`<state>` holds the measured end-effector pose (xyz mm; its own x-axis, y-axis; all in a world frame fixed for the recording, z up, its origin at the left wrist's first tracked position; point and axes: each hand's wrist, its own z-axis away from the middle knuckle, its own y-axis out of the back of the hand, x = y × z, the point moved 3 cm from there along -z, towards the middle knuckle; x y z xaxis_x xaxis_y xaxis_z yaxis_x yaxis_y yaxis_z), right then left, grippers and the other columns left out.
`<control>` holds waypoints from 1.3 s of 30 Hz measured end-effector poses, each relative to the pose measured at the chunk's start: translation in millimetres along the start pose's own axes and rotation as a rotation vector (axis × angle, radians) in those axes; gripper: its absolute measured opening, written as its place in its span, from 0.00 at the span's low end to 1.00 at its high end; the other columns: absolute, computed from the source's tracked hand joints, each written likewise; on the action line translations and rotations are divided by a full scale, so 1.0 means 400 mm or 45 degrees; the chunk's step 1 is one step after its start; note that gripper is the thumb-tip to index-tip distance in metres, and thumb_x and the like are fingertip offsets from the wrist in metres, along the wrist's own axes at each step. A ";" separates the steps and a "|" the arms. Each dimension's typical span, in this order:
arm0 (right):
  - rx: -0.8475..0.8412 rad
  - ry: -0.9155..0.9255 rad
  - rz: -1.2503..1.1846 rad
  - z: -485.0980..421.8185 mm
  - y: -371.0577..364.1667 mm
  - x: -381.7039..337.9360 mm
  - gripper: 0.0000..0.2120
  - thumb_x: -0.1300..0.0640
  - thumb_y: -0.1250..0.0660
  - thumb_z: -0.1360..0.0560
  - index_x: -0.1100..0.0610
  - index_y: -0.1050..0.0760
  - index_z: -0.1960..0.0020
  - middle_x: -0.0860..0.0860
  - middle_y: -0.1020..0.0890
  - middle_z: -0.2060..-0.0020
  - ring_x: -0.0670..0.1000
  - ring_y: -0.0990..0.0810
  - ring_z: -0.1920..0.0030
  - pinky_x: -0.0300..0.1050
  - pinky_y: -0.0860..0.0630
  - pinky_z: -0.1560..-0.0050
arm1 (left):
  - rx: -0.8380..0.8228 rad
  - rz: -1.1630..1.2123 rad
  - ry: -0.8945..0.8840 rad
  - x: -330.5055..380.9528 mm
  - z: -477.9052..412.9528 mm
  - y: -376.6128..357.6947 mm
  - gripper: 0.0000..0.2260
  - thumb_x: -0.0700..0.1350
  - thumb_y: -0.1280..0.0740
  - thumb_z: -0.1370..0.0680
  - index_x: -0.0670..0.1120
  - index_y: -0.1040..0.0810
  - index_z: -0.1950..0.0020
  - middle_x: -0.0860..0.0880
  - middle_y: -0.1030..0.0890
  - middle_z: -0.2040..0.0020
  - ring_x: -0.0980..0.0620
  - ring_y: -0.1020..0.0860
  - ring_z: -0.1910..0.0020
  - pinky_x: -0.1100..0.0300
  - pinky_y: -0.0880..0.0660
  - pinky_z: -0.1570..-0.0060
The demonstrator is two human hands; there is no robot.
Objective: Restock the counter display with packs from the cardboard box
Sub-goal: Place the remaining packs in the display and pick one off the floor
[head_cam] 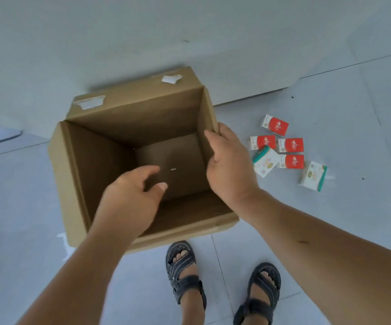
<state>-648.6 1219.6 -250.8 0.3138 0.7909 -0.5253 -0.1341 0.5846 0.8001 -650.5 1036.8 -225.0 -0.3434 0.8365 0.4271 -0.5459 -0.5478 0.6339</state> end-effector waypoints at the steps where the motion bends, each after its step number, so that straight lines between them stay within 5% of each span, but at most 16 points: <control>1: -0.017 0.011 -0.019 -0.009 -0.013 -0.013 0.24 0.65 0.36 0.23 0.57 0.31 0.27 0.54 0.32 0.28 0.55 0.26 0.33 0.44 0.32 0.32 | 0.043 0.005 0.001 -0.008 0.000 0.026 0.18 0.51 0.32 0.23 0.57 0.25 0.33 0.49 0.19 0.41 0.51 0.22 0.44 0.59 0.29 0.47; 4: -0.096 0.044 -0.077 -0.016 -0.051 -0.035 0.27 0.64 0.35 0.23 0.55 0.34 0.26 0.54 0.37 0.25 0.57 0.27 0.32 0.49 0.29 0.31 | 0.104 0.019 0.065 -0.029 0.009 0.076 0.15 0.50 0.31 0.24 0.59 0.23 0.37 0.49 0.18 0.42 0.49 0.22 0.42 0.52 0.28 0.41; 9: -0.055 0.094 -0.119 -0.004 -0.048 -0.002 0.25 0.64 0.36 0.24 0.54 0.31 0.28 0.56 0.35 0.27 0.58 0.30 0.32 0.55 0.27 0.34 | 0.163 0.064 0.184 -0.086 0.013 0.055 0.13 0.66 0.36 0.34 0.79 0.29 0.52 0.54 0.19 0.46 0.52 0.22 0.44 0.43 0.24 0.43; 14: -0.087 0.203 -0.228 0.022 0.011 0.052 0.22 0.64 0.38 0.23 0.56 0.29 0.29 0.58 0.34 0.27 0.60 0.31 0.30 0.55 0.28 0.34 | 0.149 0.219 0.098 0.108 0.080 -0.006 0.15 0.51 0.32 0.22 0.63 0.24 0.37 0.56 0.20 0.45 0.53 0.24 0.45 0.48 0.26 0.41; 18: -0.075 0.211 -0.258 0.057 0.080 0.159 0.21 0.66 0.38 0.24 0.59 0.27 0.31 0.61 0.30 0.30 0.62 0.28 0.32 0.54 0.28 0.34 | 0.126 0.346 0.023 0.219 0.119 -0.104 0.14 0.50 0.33 0.22 0.60 0.23 0.37 0.58 0.19 0.47 0.55 0.22 0.47 0.54 0.25 0.46; 21: -0.148 0.104 -0.210 0.080 0.123 0.280 0.22 0.65 0.38 0.23 0.56 0.28 0.30 0.59 0.33 0.27 0.59 0.32 0.29 0.50 0.32 0.32 | 0.077 0.418 -0.011 0.303 0.137 -0.176 0.14 0.51 0.33 0.23 0.63 0.23 0.38 0.56 0.18 0.49 0.56 0.20 0.53 0.61 0.24 0.61; 26: -0.240 -0.112 -0.045 0.112 0.184 0.524 0.22 0.62 0.38 0.21 0.54 0.32 0.27 0.54 0.33 0.27 0.56 0.34 0.28 0.48 0.30 0.33 | -0.006 0.383 -0.013 0.407 0.111 -0.321 0.13 0.51 0.33 0.23 0.64 0.22 0.41 0.57 0.18 0.50 0.54 0.22 0.62 0.61 0.28 0.63; 31: -0.239 -0.408 0.136 0.106 0.165 0.793 0.23 0.58 0.37 0.22 0.54 0.32 0.28 0.53 0.30 0.31 0.58 0.30 0.32 0.51 0.27 0.37 | -0.051 0.320 -0.079 0.459 0.030 -0.491 0.15 0.50 0.32 0.22 0.60 0.23 0.36 0.58 0.19 0.43 0.56 0.21 0.54 0.67 0.31 0.66; 36: -0.183 -0.641 0.215 0.060 0.049 1.010 0.25 0.55 0.37 0.22 0.56 0.36 0.26 0.56 0.34 0.28 0.60 0.33 0.31 0.54 0.28 0.38 | -0.102 0.243 -0.102 0.448 -0.094 -0.677 0.14 0.50 0.33 0.21 0.61 0.24 0.36 0.57 0.19 0.44 0.53 0.25 0.70 0.63 0.31 0.74; 39: -0.128 -0.693 0.251 0.016 -0.035 1.104 0.29 0.54 0.35 0.22 0.54 0.40 0.24 0.56 0.39 0.26 0.60 0.37 0.30 0.55 0.27 0.39 | -0.118 0.229 -0.103 0.431 -0.174 -0.775 0.14 0.50 0.33 0.22 0.62 0.23 0.37 0.57 0.20 0.44 0.54 0.27 0.71 0.63 0.31 0.73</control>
<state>-502.1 1559.7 -492.1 0.7077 0.6955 -0.1239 -0.3193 0.4714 0.8221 -593.5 1352.0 -392.6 -0.3815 0.7192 0.5807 -0.5503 -0.6814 0.4825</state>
